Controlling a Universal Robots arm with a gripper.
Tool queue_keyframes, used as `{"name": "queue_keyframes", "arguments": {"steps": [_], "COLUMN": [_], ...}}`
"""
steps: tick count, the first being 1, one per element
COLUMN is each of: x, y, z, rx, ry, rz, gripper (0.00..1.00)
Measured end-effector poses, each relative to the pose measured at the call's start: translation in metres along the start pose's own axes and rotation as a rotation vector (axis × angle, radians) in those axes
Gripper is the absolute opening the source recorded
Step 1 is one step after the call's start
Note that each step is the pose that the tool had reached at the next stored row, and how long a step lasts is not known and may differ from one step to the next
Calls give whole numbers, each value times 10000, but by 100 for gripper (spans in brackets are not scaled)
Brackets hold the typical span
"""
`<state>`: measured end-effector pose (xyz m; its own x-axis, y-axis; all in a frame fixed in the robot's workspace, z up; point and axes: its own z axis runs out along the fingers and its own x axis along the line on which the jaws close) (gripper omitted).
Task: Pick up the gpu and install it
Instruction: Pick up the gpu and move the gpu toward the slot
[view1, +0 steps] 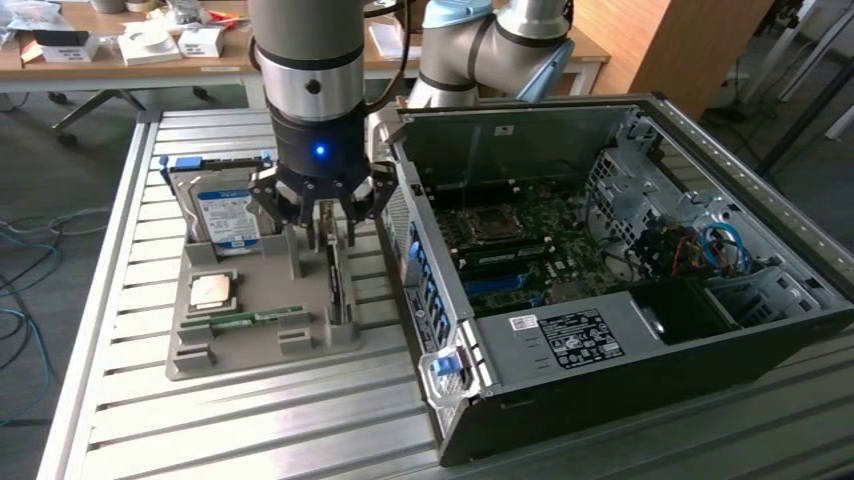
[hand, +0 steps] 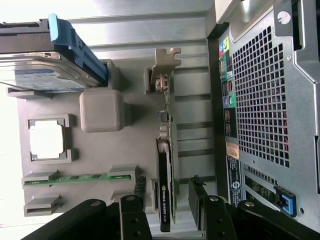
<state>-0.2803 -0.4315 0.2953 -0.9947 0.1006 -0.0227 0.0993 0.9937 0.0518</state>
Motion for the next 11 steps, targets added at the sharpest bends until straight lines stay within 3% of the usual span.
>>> {"name": "queue_keyframes", "arguments": {"steps": [11], "x": [-2], "y": [-1], "z": [24], "rx": [1], "ry": [1], "rz": [1], "gripper": [47]}}
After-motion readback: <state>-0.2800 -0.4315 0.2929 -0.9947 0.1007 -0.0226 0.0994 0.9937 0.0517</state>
